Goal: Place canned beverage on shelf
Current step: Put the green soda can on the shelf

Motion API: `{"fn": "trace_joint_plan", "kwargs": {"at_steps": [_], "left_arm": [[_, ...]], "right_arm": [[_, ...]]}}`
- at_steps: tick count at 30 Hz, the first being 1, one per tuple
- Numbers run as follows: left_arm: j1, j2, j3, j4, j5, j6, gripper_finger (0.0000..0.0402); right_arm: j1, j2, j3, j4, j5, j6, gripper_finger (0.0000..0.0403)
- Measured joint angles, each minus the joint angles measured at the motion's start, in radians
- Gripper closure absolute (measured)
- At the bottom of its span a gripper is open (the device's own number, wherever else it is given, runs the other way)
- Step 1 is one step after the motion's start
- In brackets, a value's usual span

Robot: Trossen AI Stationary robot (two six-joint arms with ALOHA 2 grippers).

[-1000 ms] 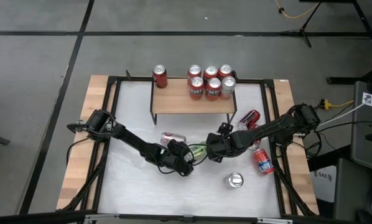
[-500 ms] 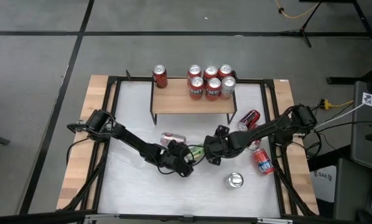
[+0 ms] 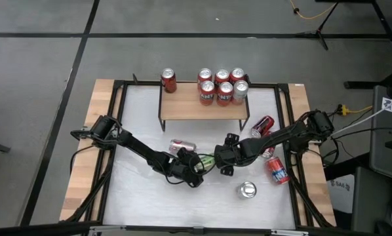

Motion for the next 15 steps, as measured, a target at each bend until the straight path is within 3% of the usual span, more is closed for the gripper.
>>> {"fn": "trace_joint_plan", "kwargs": {"at_steps": [7,15], "left_arm": [[0.000,0.003,0.002,-0.008,0.021,0.096,0.0083],[0.001,0.005,0.002,-0.010,0.037,0.112,0.0115]], "right_arm": [[0.000,-0.002,0.000,-0.002,-0.031,0.001,0.0040],[0.001,-0.026,0.084,-0.135,-0.043,0.005,0.0040]]}}
